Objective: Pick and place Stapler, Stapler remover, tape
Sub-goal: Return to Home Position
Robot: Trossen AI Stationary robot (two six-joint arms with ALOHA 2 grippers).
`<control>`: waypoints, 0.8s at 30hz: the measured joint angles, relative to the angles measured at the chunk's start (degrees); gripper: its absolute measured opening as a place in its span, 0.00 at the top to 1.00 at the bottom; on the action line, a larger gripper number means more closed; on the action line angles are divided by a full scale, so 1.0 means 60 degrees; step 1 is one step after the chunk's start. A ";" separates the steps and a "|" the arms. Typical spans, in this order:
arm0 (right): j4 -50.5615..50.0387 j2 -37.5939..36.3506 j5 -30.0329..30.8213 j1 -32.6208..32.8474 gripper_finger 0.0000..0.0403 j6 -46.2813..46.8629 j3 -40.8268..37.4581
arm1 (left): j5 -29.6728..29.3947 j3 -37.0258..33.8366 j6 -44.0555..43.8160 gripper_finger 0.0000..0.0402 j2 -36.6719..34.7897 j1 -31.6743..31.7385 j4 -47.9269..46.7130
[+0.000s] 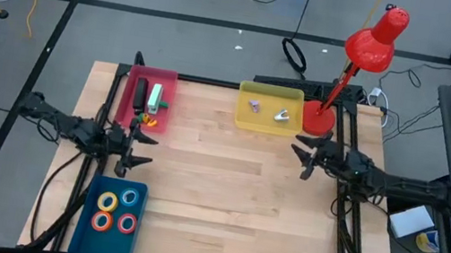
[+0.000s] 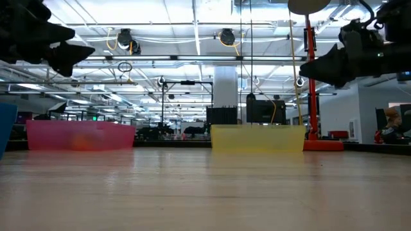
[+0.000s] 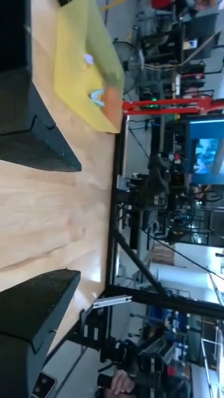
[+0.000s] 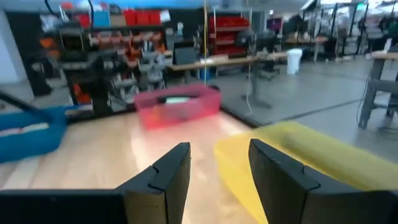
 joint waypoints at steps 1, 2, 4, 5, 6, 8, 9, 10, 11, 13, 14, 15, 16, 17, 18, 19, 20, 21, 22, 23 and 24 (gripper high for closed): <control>0.0001 -0.0141 -0.0014 -0.0038 0.61 0.0002 0.0000 | -0.0008 0.0000 0.0098 0.33 -0.0021 -0.0011 -0.0006; -0.0004 -0.0294 -0.0104 -0.0049 0.61 0.0003 0.0000 | -0.0008 0.0000 0.0143 0.33 -0.0010 -0.0013 -0.0019; -0.0111 -0.0582 -0.0598 -0.0048 0.61 -0.0020 -0.0004 | -0.0015 0.0000 0.0225 0.33 -0.0018 -0.0010 -0.0026; -0.0237 -0.0697 -0.0919 -0.0049 0.61 -0.0035 -0.0004 | -0.0032 0.0000 0.0235 0.33 -0.0012 -0.0010 -0.0026; -0.0407 -0.0800 -0.1188 -0.0046 0.61 -0.0040 -0.0005 | -0.0033 0.0000 0.0235 0.33 -0.0011 -0.0010 -0.0030; -0.0653 -0.0920 -0.1660 -0.0046 0.60 -0.0007 -0.0007 | -0.0033 0.0000 0.0232 0.33 -0.0011 -0.0008 -0.0031; -0.0802 -0.0964 -0.1898 -0.0046 0.60 0.0055 -0.0007 | -0.0033 0.0000 0.0224 0.33 -0.0011 -0.0010 -0.0034; -0.1011 -0.0993 -0.2203 -0.0049 0.60 0.0135 -0.0009 | -0.0033 0.0000 0.0215 0.33 -0.0011 -0.0008 -0.0037; -0.1172 -0.0990 -0.2554 -0.0049 0.60 0.0186 -0.0011 | -0.0033 0.0000 0.0203 0.33 -0.0011 -0.0010 -0.0041; -0.1450 -0.0989 -0.3307 -0.0049 0.61 0.0284 -0.0011 | -0.0037 0.0000 0.0216 0.33 -0.0011 -0.0006 -0.0044; -0.1480 -0.0987 -0.3591 -0.0047 0.61 0.0285 -0.0011 | -0.0033 0.0000 0.0241 0.33 -0.0011 -0.0009 -0.0048; -0.1462 -0.0992 -0.3859 -0.0045 0.61 0.0276 -0.0011 | -0.0039 0.0000 0.0259 0.33 -0.0011 -0.0006 -0.0052; -0.1381 -0.1009 -0.4002 -0.0046 0.61 0.0241 -0.0011 | -0.0050 0.0000 0.0299 0.33 -0.0011 -0.0006 -0.0052; -0.1249 -0.1064 -0.4057 -0.0058 0.61 0.0169 -0.0015 | -0.0074 0.0000 0.0341 0.33 -0.0011 -0.0003 -0.0055; -0.1064 -0.1125 -0.4080 -0.0098 0.61 0.0075 -0.0015 | -0.0104 0.0000 0.0396 0.33 -0.0011 -0.0002 -0.0058; -0.0882 -0.1209 -0.4077 -0.0162 0.61 0.0004 -0.0015 | -0.0110 0.0000 0.0462 0.33 -0.0011 0.0001 -0.0059; -0.0730 -0.1311 -0.4075 -0.0249 0.60 -0.0008 -0.0015 | -0.0110 0.0000 0.0490 0.33 -0.0011 0.0001 -0.0059; -0.0595 -0.1431 -0.4080 -0.0348 0.60 -0.0009 -0.0018 | -0.0110 0.0000 0.0508 0.33 -0.0011 0.0001 -0.0062; -0.0553 -0.1565 -0.4094 -0.0451 0.60 -0.0008 -0.0018 | -0.0111 0.0000 0.0522 0.33 -0.0011 0.0001 -0.0062; -0.0651 -0.1714 -0.4101 -0.0552 0.60 -0.0011 -0.0018 | -0.0112 0.0000 0.0531 0.33 -0.0011 0.0001 -0.0064; -0.0811 -0.1867 -0.4104 -0.0641 0.60 -0.0015 -0.0018 | -0.0113 0.0000 0.0562 0.33 -0.0011 0.0001 -0.0066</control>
